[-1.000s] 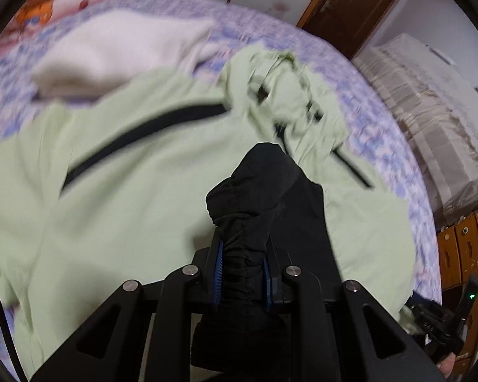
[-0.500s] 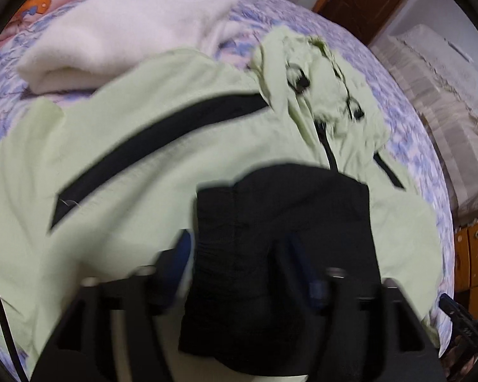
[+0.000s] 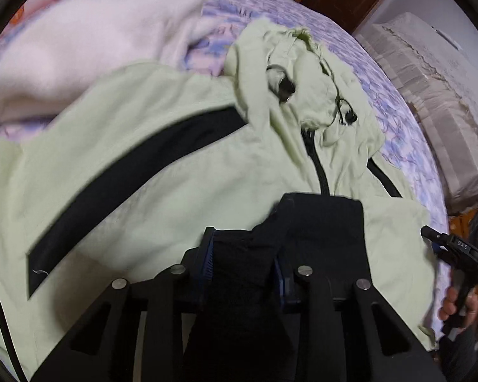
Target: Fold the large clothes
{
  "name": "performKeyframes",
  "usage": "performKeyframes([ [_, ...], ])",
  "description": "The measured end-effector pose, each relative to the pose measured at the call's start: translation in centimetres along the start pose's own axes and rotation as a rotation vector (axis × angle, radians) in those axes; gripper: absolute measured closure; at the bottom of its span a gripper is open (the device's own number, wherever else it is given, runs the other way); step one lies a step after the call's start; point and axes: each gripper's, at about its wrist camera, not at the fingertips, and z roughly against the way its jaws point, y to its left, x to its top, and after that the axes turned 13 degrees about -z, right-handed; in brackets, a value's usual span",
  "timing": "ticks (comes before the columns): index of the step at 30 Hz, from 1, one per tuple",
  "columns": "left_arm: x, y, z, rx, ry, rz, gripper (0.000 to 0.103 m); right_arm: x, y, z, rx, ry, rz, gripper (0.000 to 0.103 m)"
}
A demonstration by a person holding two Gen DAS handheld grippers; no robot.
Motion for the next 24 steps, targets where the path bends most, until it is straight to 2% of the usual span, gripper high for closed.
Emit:
performKeyframes([
  [1,0.2,-0.4,0.3,0.013,-0.017,-0.022,0.076,0.1,0.8,0.1,-0.031,-0.017,0.048,0.1],
  [3,0.7,-1.5,1.0,0.06,-0.072,-0.069,0.076,0.5,1.9,1.2,-0.056,-0.103,0.105,0.101],
  [5,1.0,-1.6,0.5,0.081,-0.077,-0.075,0.076,1.4,1.7,1.6,-0.056,-0.153,0.099,0.101],
  [7,0.9,-1.7,-1.0,0.095,-0.025,-0.069,0.076,2.1,0.8,0.1,-0.088,-0.119,0.074,0.101],
  [9,0.7,-2.0,-1.8,0.125,-0.009,-0.098,0.074,2.0,0.3,-1.0,-0.125,-0.078,0.085,0.098],
  [12,0.7,-2.5,-1.0,0.166,0.011,-0.113,0.065,1.9,0.1,0.8,-0.126,-0.067,0.058,0.089],
  [14,0.6,-2.3,0.1,0.183,0.002,-0.114,0.064,1.4,0.0,3.1,-0.127,-0.112,0.068,0.086],
  [16,0.1,-2.4,2.6,0.193,-0.049,-0.099,0.064,0.1,0.5,5.9,-0.116,-0.174,0.111,0.084],
  [18,-0.6,-3.0,4.7,0.197,-0.088,-0.092,0.064,-1.5,1.6,7.4,-0.111,-0.193,0.156,0.083],
  [21,-2.3,-5.2,6.8,0.23,-0.128,-0.127,0.064,-5.8,4.4,7.7,-0.066,-0.146,0.235,0.083],
  [24,-3.8,-7.7,8.2,0.333,-0.186,-0.167,0.064,-10.2,7.7,6.4,0.017,-0.083,0.293,0.083],
])
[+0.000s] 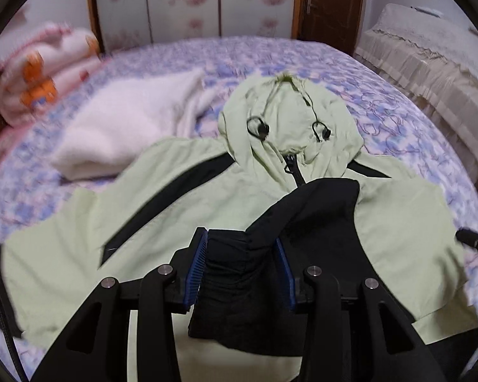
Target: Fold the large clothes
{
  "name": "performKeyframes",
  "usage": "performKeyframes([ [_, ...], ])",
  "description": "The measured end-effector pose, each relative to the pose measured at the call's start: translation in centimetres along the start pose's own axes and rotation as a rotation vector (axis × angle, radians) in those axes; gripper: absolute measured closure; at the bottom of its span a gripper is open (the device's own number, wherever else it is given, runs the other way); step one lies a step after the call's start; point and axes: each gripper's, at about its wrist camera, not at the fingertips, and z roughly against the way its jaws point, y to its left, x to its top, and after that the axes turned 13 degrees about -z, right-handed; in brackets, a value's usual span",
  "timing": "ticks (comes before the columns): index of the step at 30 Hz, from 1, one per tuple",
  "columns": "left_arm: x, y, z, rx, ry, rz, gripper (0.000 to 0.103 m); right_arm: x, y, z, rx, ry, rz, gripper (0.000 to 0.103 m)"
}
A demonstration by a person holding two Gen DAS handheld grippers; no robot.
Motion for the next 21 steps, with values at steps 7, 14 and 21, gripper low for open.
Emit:
performKeyframes([
  [7,0.6,0.3,-0.8,0.094,-0.039,-0.012,0.064,-6.0,7.8,-2.9,0.038,0.067,0.174,0.083],
  [14,1.9,4.6,-2.1,0.109,0.001,0.045,0.025,-5.9,7.9,-4.6,0.036,0.09,0.157,0.083],
  [21,-0.7,1.7,-2.0,-0.082,0.035,0.043,0.028,-6.0,7.3,-5.7,0.035,0.111,0.125,0.083],
])
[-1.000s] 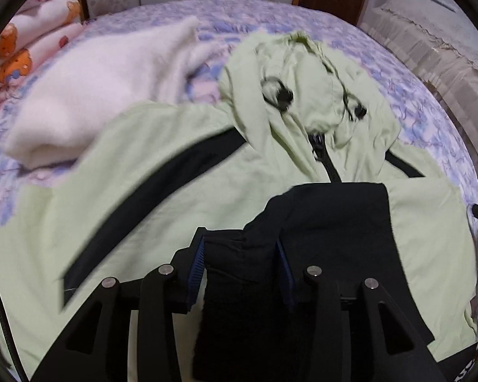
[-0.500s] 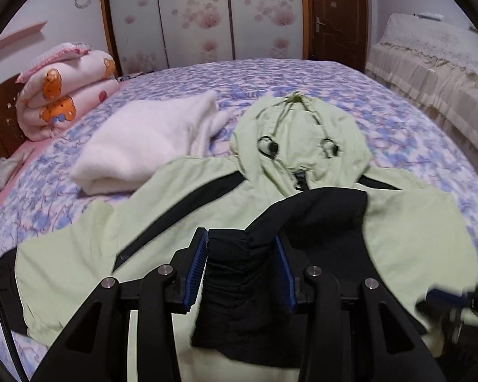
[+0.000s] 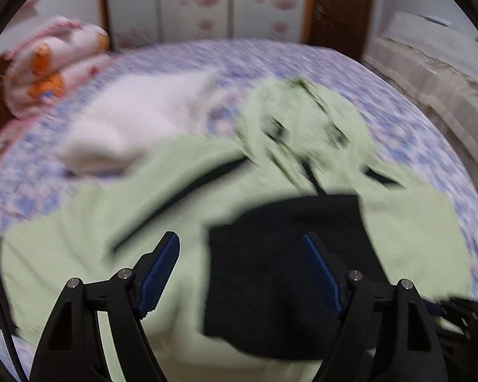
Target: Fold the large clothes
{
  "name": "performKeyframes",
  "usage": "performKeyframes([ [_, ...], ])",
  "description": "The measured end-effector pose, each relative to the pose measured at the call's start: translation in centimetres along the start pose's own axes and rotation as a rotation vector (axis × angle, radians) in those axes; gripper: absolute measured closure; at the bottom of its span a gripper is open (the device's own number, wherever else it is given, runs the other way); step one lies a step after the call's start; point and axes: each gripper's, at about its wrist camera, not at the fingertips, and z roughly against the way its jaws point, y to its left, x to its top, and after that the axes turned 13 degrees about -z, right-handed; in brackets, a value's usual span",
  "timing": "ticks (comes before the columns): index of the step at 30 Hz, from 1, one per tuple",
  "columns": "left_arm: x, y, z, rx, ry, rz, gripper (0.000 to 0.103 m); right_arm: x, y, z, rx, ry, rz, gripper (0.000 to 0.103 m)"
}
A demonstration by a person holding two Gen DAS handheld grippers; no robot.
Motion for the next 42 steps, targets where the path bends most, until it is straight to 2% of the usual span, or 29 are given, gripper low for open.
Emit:
performKeyframes([
  [1,-0.8,-1.0,-0.4,-0.046,0.024,-0.004,0.032,0.0,-0.1,-0.1,-0.001,0.003,-0.004,0.083],
  [3,-2.2,-2.9,-1.5,-0.096,0.075,-0.031,0.047,0.0,-0.6,-0.1,-0.007,0.013,-0.012,0.083],
  [5,-3.3,-4.1,-2.9,-0.065,0.131,-0.065,0.052,0.0,-1.6,0.1,0.003,0.024,-0.023,0.084],
  [7,-3.9,-4.0,-4.0,-0.018,0.165,-0.066,0.053,-0.1,-3.5,0.8,-0.054,0.004,-0.024,0.086],
  [10,-4.1,-3.0,-4.3,-0.053,0.16,-0.025,0.058,-0.2,-8.3,2.4,-0.267,-0.086,-0.047,0.086],
  [11,-4.2,-3.0,-4.2,-0.056,0.16,-0.031,0.058,-0.3,-10.8,3.1,-0.281,-0.1,-0.099,0.087],
  [13,-4.2,-3.4,-4.2,-0.046,0.162,-0.065,0.058,-0.3,-14.2,4.3,-0.252,-0.1,-0.197,0.102],
  [15,-4.2,-4.1,-4.1,-0.031,0.166,-0.092,0.057,-0.5,-15.9,5.3,-0.223,-0.101,-0.255,0.103],
  [16,-4.1,-4.0,-4.1,-0.025,0.169,-0.094,0.057,-0.7,-16.1,5.7,-0.246,-0.112,-0.267,0.103],
  [18,-4.1,-4.2,-4.1,-0.025,0.184,-0.083,0.054,-1.0,-15.7,5.9,-0.3,-0.119,-0.249,0.102],
  [23,-4.2,-4.2,-3.4,-0.025,0.203,-0.077,0.048,-1.3,-13.9,6.3,-0.333,-0.126,-0.228,0.097],
  [25,-4.4,-4.3,-2.7,-0.025,0.202,-0.081,0.046,-1.4,-13.5,6.8,-0.301,-0.116,-0.234,0.097],
  [27,-4.4,-4.2,-1.9,-0.013,0.201,-0.08,0.037,-1.5,-12.7,7.4,-0.27,-0.105,-0.241,0.097],
  [29,-4.5,-4.0,-0.9,0.0,0.197,-0.071,0.033,-1.6,-11.8,7.9,-0.255,-0.102,-0.233,0.097],
  [37,-5.7,-1.4,4.8,-0.011,0.188,0.003,0.032,-2.2,-8.4,12.2,-0.199,-0.121,-0.226,0.096],
  [42,-7.1,-0.1,9.3,-0.008,0.165,0.021,0.032,-3.7,-5.4,15.0,-0.176,-0.135,-0.194,0.096],
])
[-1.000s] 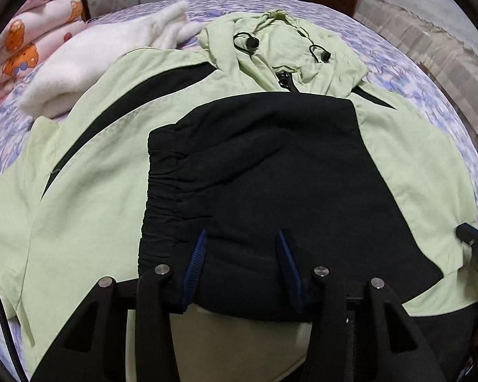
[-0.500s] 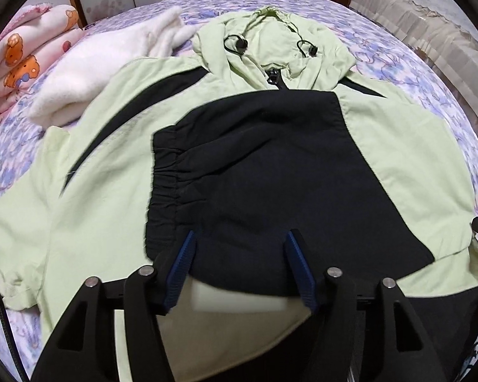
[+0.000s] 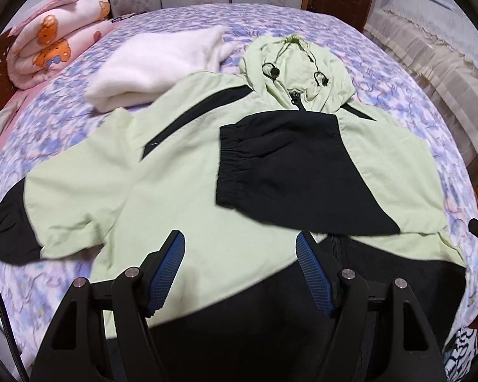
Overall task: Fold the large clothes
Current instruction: 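Grasp the other black sleeve cuff with the left gripper and lift it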
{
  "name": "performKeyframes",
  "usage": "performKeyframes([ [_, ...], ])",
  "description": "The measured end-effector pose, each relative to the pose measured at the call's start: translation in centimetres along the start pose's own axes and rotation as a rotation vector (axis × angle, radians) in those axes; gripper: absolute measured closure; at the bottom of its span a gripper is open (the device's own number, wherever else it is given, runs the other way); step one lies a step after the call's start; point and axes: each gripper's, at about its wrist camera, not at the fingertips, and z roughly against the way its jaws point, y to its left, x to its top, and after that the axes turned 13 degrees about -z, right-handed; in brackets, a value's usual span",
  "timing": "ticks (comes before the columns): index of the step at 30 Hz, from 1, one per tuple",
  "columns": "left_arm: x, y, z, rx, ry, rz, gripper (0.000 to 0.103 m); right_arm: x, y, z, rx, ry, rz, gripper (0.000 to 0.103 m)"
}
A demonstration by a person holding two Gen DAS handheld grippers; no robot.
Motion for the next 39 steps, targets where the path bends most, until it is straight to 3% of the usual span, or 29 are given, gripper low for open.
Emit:
performKeyframes([
  [8,-4.5,2.8,5.8,-0.012,-0.014,0.022,0.032,-4.4,4.6,3.0,0.048,0.023,0.089,0.096],
  [19,-11.1,16.5,9.1,-0.071,0.028,0.235,0.032,-9.1,15.2,3.4,0.166,0.106,0.199,0.096],
  [22,-11.9,20.3,9.2,-0.079,0.027,0.279,0.032,-9.7,18.7,3.5,0.182,0.115,0.234,0.087],
  [24,-12.5,22.9,8.9,-0.077,0.038,0.323,0.031,-10.1,21.0,3.7,0.184,0.108,0.261,0.068],
  [25,-12.8,24.2,8.5,-0.084,0.052,0.347,0.031,-10.3,22.3,3.9,0.19,0.099,0.275,0.066],
  [31,-15.1,31.8,4.4,-0.239,0.15,0.586,0.029,-11.1,28.4,4.3,0.218,0.09,0.335,0.064],
  [39,-17.9,37.8,-1.3,-0.248,0.237,0.811,0.029,-12.5,33.7,1.7,0.213,0.137,0.386,0.064],
])
